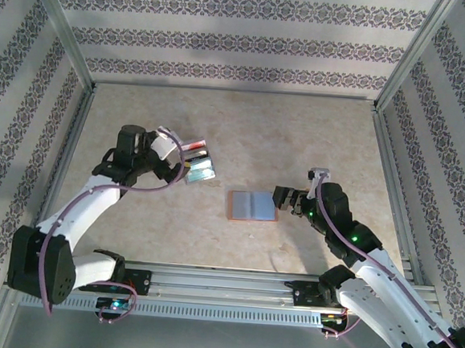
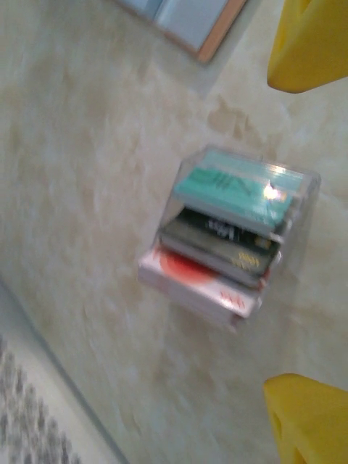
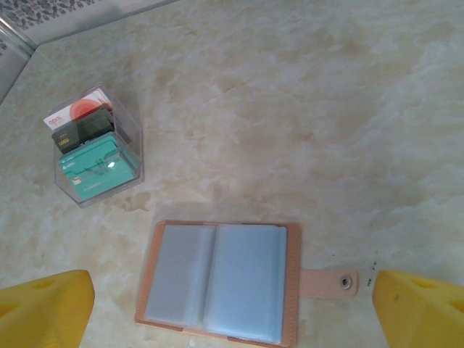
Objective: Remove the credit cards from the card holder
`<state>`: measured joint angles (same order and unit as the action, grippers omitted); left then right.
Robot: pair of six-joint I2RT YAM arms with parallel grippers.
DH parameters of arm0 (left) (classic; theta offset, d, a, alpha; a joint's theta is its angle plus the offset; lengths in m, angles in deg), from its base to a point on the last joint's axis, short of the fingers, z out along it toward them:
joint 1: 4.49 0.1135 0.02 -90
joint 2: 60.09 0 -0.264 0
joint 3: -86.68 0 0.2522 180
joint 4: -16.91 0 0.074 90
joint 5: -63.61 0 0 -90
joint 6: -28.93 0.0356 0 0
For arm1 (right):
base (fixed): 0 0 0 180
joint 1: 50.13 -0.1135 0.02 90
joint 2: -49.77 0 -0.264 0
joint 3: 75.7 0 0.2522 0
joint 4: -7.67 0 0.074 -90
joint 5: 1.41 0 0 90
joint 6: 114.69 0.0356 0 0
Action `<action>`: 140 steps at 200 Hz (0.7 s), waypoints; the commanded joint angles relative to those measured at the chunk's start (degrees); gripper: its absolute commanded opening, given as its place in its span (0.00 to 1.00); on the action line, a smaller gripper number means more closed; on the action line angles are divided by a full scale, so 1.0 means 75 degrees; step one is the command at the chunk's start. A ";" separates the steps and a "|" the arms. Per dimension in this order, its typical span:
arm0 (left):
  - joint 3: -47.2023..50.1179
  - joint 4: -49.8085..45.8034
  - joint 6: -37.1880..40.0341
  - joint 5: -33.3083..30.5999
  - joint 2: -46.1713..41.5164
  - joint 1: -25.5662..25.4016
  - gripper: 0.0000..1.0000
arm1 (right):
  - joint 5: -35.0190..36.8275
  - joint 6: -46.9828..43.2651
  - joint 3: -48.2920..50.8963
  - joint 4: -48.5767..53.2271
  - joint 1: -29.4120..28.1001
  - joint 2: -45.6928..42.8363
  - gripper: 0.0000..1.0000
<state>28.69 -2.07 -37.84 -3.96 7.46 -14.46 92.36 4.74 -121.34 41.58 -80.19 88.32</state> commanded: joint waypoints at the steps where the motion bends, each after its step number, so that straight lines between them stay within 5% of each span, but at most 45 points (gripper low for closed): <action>1: 0.0457 0.1072 -0.1372 -0.1731 -0.0464 0.0123 1.00 | 0.0412 -0.0238 0.0125 0.0015 0.0103 -0.0054 0.98; 90: 0.1898 0.1778 -0.3061 -0.4421 -0.1316 0.0128 0.99 | 0.1552 -0.1497 0.0350 -0.0627 0.0602 0.0005 0.98; 140: 0.2498 0.2564 -0.3079 -0.4995 -0.1174 0.0313 0.99 | 0.2117 -0.2647 0.1077 -0.2255 0.1360 -0.0152 0.98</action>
<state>45.30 11.02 -59.26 -37.35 -1.48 -13.85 105.21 -9.10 -116.11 33.03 -72.74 88.25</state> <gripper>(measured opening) 0.994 0.982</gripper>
